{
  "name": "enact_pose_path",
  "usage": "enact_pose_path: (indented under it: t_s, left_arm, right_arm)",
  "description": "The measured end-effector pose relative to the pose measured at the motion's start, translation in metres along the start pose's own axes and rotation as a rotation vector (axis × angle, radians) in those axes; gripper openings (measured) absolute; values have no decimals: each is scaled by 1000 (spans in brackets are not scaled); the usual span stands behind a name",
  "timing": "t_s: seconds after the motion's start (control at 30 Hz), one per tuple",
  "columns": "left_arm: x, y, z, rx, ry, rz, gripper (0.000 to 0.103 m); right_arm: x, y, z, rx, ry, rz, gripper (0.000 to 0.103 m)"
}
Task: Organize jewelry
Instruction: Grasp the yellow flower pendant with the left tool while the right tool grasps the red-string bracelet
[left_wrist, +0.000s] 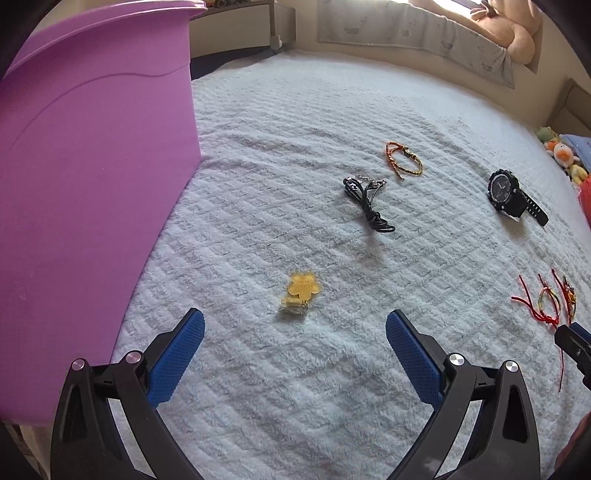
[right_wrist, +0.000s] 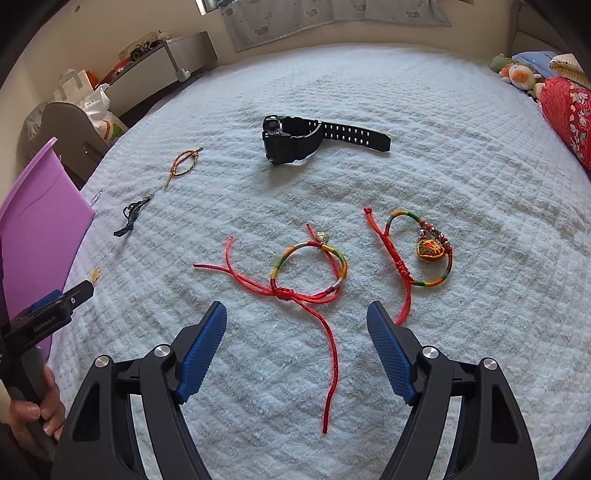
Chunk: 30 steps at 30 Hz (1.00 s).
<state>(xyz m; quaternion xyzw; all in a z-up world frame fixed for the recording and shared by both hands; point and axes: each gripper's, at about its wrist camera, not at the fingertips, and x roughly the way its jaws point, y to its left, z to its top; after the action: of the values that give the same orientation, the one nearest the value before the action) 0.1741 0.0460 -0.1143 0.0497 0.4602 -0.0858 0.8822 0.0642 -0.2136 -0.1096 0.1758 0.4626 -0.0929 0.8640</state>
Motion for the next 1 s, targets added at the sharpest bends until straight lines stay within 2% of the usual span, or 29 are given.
enact_pose_path:
  t_s: [0.3, 0.5, 0.8, 0.87, 0.93, 1.0]
  left_arm:
    - [21, -2, 4, 29, 9, -4, 97]
    - [29, 8, 6, -2, 25, -27, 97]
    - [41, 15, 12, -18, 31, -64, 96]
    - [38, 14, 10, -11, 16, -51, 92]
    - [34, 15, 8, -10, 6, -31, 80]
    - [32, 17, 6, -14, -1, -23, 73]
  right_arm:
    - [16, 6, 5, -12, 12, -39, 75]
    - [27, 7, 6, -20, 23, -71, 75]
    - [31, 12, 0, -58, -18, -111, 74]
    - [31, 13, -1, -65, -23, -119, 74]
    - [30, 15, -2, -72, -25, -129, 74]
    - [30, 16, -3, -78, -29, -136, 73]
